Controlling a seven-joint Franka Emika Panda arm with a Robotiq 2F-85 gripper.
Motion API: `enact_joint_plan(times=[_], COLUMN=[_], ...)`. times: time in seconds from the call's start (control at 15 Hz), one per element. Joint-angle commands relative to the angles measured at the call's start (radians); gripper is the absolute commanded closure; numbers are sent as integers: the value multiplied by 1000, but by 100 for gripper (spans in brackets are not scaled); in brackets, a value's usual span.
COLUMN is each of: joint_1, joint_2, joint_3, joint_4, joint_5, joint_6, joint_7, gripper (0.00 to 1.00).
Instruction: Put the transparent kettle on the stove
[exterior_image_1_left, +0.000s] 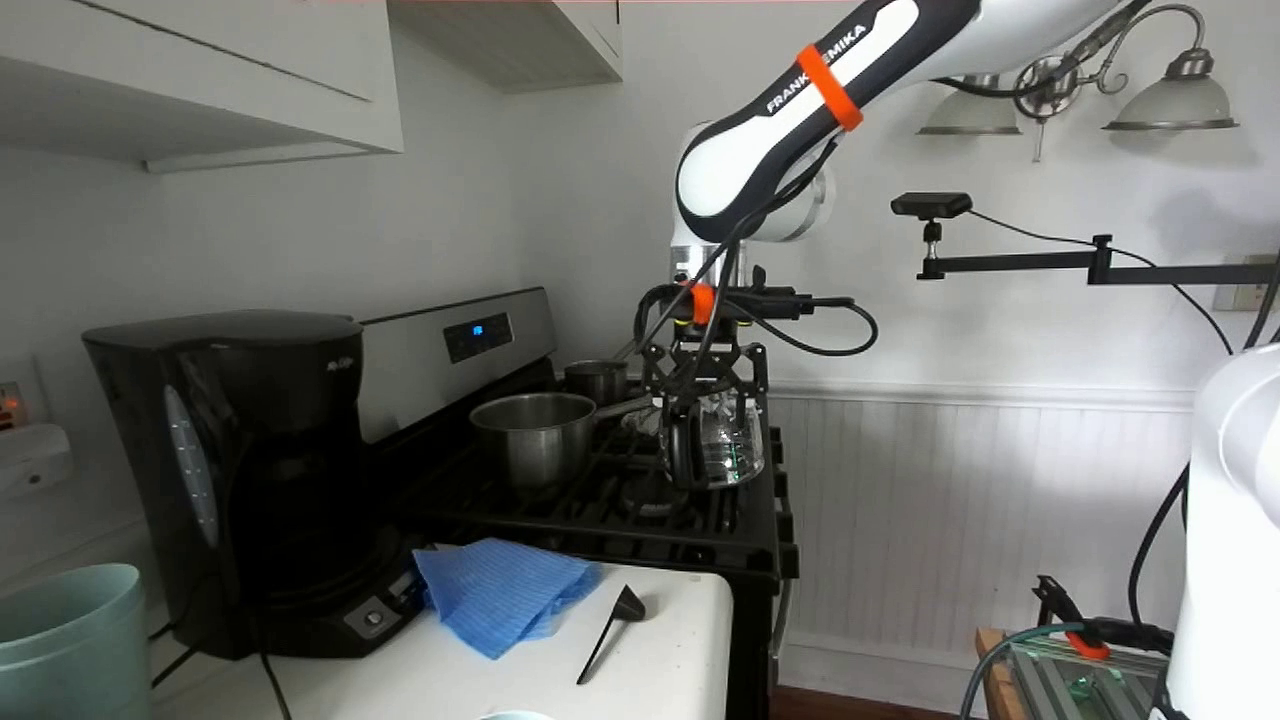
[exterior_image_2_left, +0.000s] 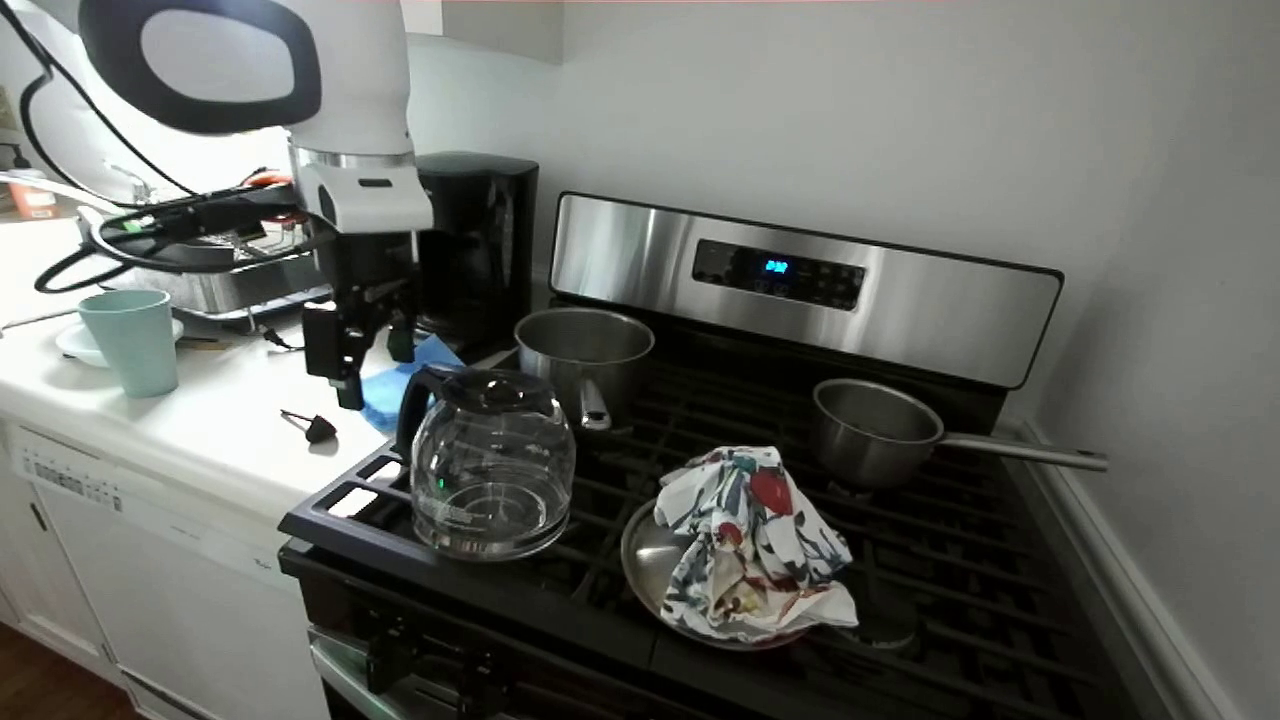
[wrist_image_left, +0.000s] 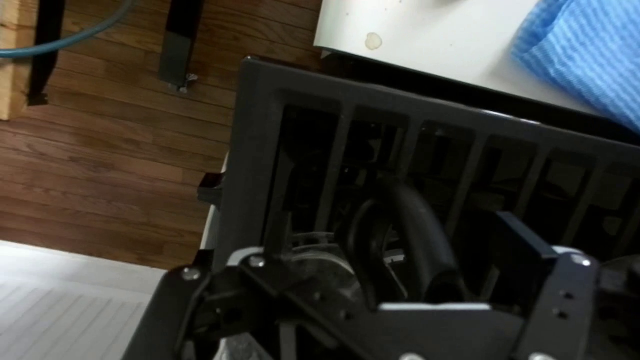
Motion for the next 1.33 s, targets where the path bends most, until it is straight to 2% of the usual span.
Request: enact_joint_plan(times=[0.0, 0.27, 0.53, 0.93, 1.27], joint_1=[-30, -39, -21, 10, 65], joint_2=[-88, -147, -188, -243, -284], joint_3=[53, 107, 162, 241, 264], joint_4=[21, 63, 98, 123, 128], joint_5=[-164, -322, -454, -601, -638], joint_6=[-111, -248, -323, -353, -320], joint_7=[165, 308, 363, 433, 439], gripper=[0, 0, 0, 0, 0])
